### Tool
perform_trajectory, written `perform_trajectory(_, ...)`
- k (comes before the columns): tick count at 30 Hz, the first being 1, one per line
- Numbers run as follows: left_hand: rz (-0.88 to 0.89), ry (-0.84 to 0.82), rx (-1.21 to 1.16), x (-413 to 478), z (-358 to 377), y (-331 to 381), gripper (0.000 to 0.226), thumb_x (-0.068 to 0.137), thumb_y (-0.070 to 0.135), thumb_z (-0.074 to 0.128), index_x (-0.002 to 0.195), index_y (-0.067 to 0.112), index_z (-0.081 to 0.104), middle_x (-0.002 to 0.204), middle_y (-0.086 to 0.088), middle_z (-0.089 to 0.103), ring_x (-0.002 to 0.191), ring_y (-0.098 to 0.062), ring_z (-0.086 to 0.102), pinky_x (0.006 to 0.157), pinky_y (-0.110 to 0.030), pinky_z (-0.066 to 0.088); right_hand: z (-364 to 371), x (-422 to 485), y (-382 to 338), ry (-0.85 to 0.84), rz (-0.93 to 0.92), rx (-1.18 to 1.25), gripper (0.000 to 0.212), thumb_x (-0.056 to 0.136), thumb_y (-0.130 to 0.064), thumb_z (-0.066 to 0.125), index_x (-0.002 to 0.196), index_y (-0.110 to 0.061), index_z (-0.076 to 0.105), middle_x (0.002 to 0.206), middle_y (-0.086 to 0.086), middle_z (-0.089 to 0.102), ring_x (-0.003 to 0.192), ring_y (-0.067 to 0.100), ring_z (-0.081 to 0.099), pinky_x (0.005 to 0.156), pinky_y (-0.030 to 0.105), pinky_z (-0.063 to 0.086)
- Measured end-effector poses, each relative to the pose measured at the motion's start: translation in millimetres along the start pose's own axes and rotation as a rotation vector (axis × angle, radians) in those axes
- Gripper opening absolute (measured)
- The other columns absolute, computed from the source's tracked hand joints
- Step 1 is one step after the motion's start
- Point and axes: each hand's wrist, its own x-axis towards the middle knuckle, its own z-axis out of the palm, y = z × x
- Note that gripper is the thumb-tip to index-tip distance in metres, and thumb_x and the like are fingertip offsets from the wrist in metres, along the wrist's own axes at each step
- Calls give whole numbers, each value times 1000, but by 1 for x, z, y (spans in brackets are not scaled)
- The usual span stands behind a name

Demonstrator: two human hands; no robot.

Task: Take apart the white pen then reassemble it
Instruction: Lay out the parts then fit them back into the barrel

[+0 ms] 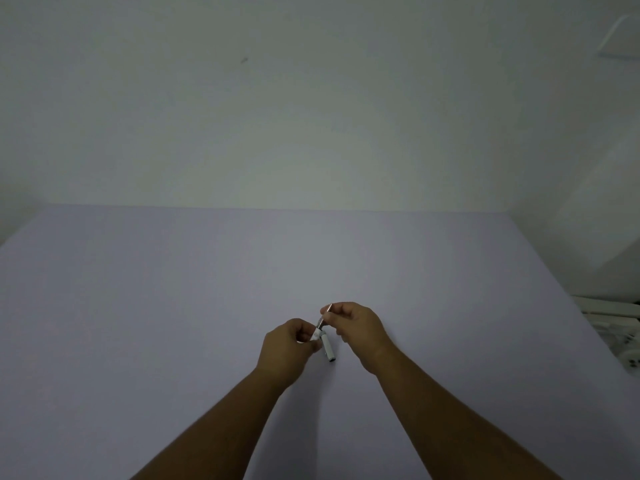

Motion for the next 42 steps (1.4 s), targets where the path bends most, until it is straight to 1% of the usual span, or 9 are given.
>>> perform_trajectory(6,1,5,23,-2,-1,4,7,80,18,70,85,19,66,72,11,61,70,-10,58,56,-19,46,-3,3,2,-10,10,-75,6,80,-26,67,83,-22,70,80,-9,70,73,2,60,70,21,44)
perform_trajectory(10,13,11,41,-3,-1,6,9,79,17,71,87,19,67,73,12,60,66,-4,55,54,-17,42,0,5,2,18,70,-104,24,77,-35,70,71,-15,57,74,1,59,62,11,48,62,26,40)
perform_trajectory(14,17,20,53,-3,-3,9,9,79,17,72,84,19,66,71,12,59,64,-2,53,53,-14,38,2,4,-1,-35,76,-38,10,80,-32,67,77,-23,65,79,-6,63,65,5,50,64,22,40)
perform_trajectory(18,26,10,57,-6,-2,11,9,78,17,72,82,20,65,73,9,61,64,-3,54,54,-14,38,5,5,-5,73,76,-167,43,74,-46,71,55,-21,42,55,-6,40,50,8,35,52,23,30)
perform_trajectory(23,3,16,29,-4,-6,14,12,77,16,74,82,21,64,72,9,61,64,-5,55,54,-16,41,2,2,-8,-44,86,15,17,83,-40,62,85,-23,67,86,-7,63,74,5,52,67,22,40)
perform_trajectory(28,14,6,58,-5,-5,17,15,76,17,74,78,23,61,72,10,60,67,-7,56,56,-16,41,4,4,-9,30,103,-142,41,78,-47,67,60,-16,46,64,-2,46,56,11,40,57,25,35)
perform_trajectory(33,-10,24,61,-3,-9,18,14,75,16,74,79,23,62,72,8,62,65,-6,57,54,-17,41,3,2,-11,-96,97,96,5,85,-25,63,82,-25,67,86,-5,64,75,10,53,66,24,42)
perform_trajectory(38,2,15,91,-5,-6,17,14,76,18,74,79,23,61,70,11,59,63,-3,54,53,-15,37,5,3,-10,-8,140,-87,31,78,-42,69,62,-21,52,69,-3,54,61,9,45,60,25,38)
perform_trajectory(42,-13,22,73,-5,-7,15,12,76,16,74,84,19,65,72,9,61,67,-8,57,54,-15,38,1,0,-8,-106,87,74,8,85,-24,62,79,-28,66,87,-8,65,79,6,55,67,23,41)
